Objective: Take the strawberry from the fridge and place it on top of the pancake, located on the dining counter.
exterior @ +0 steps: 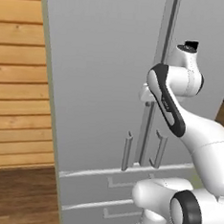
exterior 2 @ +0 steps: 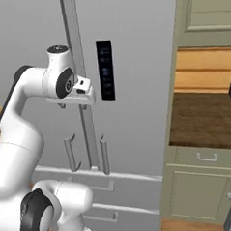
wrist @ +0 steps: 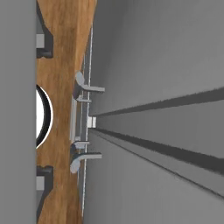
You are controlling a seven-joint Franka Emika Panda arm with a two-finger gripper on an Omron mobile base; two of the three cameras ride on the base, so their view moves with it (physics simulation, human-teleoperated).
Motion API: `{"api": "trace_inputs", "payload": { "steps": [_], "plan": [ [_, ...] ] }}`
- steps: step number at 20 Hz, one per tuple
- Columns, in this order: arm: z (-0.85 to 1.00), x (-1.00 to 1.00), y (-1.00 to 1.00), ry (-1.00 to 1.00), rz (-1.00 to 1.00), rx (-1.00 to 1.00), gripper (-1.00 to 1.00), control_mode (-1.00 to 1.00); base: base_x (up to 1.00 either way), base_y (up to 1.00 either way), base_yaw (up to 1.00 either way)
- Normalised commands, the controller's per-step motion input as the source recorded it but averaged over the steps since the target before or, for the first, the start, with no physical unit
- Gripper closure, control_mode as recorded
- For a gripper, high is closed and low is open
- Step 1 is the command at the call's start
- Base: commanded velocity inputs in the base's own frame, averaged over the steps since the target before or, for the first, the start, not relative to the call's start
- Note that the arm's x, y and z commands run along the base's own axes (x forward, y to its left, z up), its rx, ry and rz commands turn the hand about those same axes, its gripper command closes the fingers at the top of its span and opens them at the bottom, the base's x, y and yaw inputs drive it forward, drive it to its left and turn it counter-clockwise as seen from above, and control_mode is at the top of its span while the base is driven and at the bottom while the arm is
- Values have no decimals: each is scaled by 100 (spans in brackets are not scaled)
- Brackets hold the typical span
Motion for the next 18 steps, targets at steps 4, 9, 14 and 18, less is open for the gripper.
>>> {"api": "trace_inputs", "payload": {
  "steps": [4, 9, 14, 18],
  "plan": [
    [0, 0, 0, 0, 0, 0, -100, 100, -56, 0, -1],
    [0, 0, 0, 0, 0, 0, -100, 100, -64, -3, -2],
    [0, 0, 0, 0, 0, 0, -100, 100, -69, -5, -5],
    [0, -3, -4, 0, -1, 0, -100, -100, -30, -8, -6]
  ]
}}
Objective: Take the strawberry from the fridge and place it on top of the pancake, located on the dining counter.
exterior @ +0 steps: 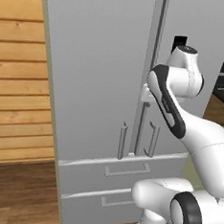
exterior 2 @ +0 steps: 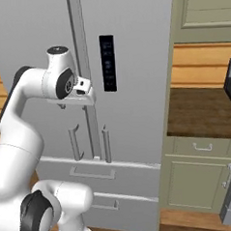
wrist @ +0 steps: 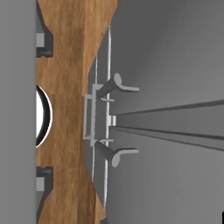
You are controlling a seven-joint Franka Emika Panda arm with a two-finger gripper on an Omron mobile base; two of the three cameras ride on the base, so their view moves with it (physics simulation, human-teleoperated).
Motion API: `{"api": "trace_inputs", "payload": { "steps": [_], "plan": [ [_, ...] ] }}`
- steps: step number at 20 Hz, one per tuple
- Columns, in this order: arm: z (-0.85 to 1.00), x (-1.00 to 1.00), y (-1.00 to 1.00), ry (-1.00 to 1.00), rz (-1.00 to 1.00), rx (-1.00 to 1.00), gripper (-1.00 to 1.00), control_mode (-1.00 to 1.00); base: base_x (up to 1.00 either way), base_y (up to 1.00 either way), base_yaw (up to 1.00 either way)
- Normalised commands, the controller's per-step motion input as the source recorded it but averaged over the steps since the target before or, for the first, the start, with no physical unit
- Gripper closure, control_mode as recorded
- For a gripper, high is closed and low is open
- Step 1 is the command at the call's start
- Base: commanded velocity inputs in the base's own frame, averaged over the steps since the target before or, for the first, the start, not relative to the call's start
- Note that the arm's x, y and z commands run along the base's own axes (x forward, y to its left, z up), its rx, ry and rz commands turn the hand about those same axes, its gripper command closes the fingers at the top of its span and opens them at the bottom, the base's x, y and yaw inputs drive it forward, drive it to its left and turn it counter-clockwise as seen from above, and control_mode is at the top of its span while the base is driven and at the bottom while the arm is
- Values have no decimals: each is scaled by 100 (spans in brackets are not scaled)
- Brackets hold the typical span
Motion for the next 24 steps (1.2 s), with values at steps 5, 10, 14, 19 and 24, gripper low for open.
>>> {"api": "trace_inputs", "payload": {
  "steps": [5, 10, 14, 19, 24],
  "plan": [
    [-1, 0, -2, 0, 0, 0, -100, -100, 0, 0, 0],
    [-38, 29, -57, -3, 9, 2, -100, -100, 0, 0, 0],
    [-58, 52, -27, 1, 0, 4, -100, -100, 0, 0, 0],
    [-66, 56, -5, -1, 0, 0, -100, -100, 0, 0, 0],
    [-47, 28, -23, -1, 0, 6, -100, -100, 0, 0, 0]
  ]
}}
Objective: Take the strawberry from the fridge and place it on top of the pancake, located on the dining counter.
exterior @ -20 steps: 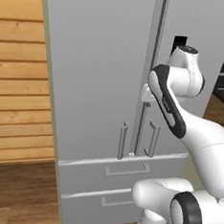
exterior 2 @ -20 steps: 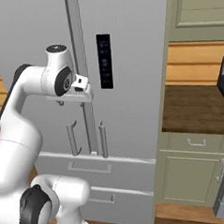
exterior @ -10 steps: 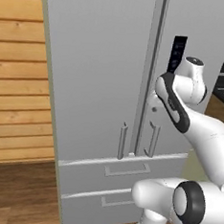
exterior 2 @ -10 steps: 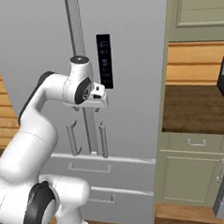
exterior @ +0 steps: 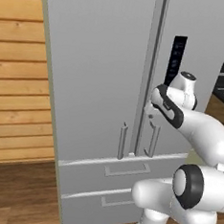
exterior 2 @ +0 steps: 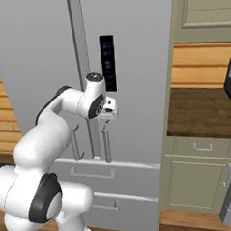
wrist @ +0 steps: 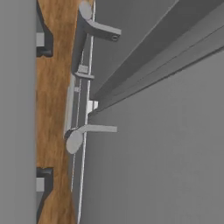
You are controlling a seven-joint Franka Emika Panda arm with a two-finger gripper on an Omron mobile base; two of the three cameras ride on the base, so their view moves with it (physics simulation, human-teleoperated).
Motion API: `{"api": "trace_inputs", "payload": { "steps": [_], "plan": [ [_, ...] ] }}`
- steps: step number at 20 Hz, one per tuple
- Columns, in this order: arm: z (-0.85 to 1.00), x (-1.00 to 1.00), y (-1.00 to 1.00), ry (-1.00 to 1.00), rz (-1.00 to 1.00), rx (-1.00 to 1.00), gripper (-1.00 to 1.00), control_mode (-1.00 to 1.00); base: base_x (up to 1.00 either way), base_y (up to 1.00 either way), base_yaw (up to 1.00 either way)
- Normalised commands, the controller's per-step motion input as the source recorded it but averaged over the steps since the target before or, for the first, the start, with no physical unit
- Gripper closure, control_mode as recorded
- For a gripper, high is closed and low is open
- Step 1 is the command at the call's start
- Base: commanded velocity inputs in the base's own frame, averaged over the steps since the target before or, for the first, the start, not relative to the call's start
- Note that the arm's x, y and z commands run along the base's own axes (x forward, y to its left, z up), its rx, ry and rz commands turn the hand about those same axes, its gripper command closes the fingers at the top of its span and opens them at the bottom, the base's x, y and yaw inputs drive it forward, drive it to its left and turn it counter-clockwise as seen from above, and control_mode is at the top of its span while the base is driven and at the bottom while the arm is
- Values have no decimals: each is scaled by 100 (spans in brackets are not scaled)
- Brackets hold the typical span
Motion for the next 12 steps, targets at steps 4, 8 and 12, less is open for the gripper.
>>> {"api": "trace_inputs", "payload": {
  "steps": [4, 8, 12],
  "plan": [
    [-41, 19, -26, 0, 0, 2, -100, -100, 0, 0, 0],
    [-45, 23, -18, 0, 0, 0, -100, -100, 0, 0, 0],
    [-48, 24, -15, 1, 0, 0, -100, -100, 0, 0, 0]
  ]
}}
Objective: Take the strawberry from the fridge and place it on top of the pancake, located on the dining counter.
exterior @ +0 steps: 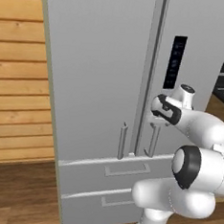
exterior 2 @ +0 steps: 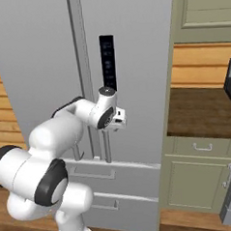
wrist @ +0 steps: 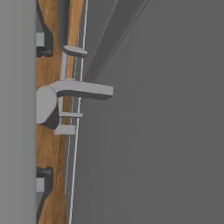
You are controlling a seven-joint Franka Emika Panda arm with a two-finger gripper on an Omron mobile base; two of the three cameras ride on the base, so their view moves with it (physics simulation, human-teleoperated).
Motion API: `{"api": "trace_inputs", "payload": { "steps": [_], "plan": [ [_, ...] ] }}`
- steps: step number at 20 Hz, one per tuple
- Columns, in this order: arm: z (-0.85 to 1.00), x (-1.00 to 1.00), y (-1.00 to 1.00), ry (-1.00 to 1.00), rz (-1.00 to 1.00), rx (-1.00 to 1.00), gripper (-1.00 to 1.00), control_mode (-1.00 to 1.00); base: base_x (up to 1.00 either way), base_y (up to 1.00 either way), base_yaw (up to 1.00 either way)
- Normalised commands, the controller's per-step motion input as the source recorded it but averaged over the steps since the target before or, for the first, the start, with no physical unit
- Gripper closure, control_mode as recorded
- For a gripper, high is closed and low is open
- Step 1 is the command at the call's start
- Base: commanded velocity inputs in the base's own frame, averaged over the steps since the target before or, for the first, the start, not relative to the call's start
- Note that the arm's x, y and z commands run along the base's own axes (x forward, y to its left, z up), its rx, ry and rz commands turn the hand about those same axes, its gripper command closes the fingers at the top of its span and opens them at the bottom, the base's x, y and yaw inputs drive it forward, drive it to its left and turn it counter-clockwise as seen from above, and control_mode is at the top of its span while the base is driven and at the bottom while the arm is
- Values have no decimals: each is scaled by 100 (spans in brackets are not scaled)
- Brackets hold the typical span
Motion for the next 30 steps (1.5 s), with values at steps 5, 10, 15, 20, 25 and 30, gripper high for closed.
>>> {"api": "trace_inputs", "payload": {
  "steps": [5, 10, 15, 20, 25, 30],
  "plan": [
    [-39, 14, -9, 0, 0, -3, -100, -100, 0, 0, 0],
    [-33, 0, 5, 0, 0, -5, -100, -100, 0, 0, 0],
    [-3, -1, 3, 0, 0, 0, -100, -100, 0, 0, 0],
    [0, -14, 0, -10, -2, 0, 100, -100, 0, 0, 0],
    [0, -30, 0, -17, -1, 0, 100, -100, 0, 0, 0],
    [0, -34, -1, -14, -1, 0, 100, -100, 0, 0, 0]
  ]
}}
